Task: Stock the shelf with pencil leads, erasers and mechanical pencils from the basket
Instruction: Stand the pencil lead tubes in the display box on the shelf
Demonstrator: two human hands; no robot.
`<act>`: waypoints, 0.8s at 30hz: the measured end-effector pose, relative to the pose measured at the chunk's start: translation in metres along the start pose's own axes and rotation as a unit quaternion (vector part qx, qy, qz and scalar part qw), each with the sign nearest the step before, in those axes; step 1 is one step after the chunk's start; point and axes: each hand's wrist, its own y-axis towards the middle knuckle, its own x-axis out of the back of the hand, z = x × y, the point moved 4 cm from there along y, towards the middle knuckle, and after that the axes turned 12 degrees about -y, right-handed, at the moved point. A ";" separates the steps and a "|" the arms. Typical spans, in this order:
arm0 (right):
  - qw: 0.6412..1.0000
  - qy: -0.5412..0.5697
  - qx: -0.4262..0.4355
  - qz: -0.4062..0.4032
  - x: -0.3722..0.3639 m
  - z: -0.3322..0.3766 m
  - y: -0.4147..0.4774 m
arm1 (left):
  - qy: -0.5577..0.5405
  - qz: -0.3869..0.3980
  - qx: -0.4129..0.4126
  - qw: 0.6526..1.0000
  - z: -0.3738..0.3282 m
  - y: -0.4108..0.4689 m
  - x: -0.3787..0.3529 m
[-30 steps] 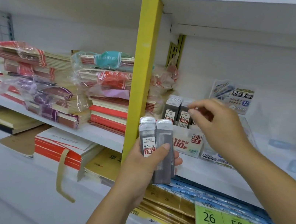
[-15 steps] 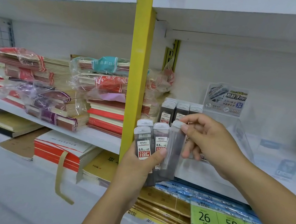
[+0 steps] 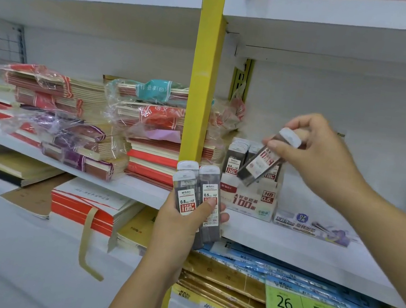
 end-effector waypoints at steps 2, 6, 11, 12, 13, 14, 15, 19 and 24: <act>0.998 -0.031 0.032 -0.040 0.002 0.003 0.013 | -0.005 0.000 0.003 1.000 -0.001 0.000 0.001; 0.995 -0.074 0.059 -0.026 -0.015 -0.003 0.026 | -0.009 0.004 0.010 1.000 -0.001 0.000 0.001; 0.995 -0.089 0.033 0.013 -0.035 -0.022 0.031 | -0.011 0.006 0.015 1.000 -0.001 0.001 0.001; 0.995 -0.089 0.023 0.028 -0.037 -0.026 0.033 | -0.009 0.005 0.017 1.000 -0.001 0.001 0.001; 0.995 -0.093 0.016 0.041 -0.038 -0.029 0.035 | -0.008 0.005 0.020 1.000 -0.001 0.001 0.001; 0.993 -0.107 0.014 0.048 -0.039 -0.032 0.037 | -0.009 0.004 0.024 1.000 -0.001 0.001 0.000; 0.990 -0.131 0.017 0.047 -0.040 -0.034 0.039 | -0.010 0.003 0.027 1.000 0.000 0.002 0.000; 0.961 -0.276 0.032 -0.002 -0.044 -0.038 0.039 | -0.008 0.000 0.028 1.000 0.000 0.002 0.000; 0.968 -0.244 0.047 -0.042 -0.040 -0.032 0.021 | 0.003 0.004 0.033 0.999 0.001 0.000 -0.002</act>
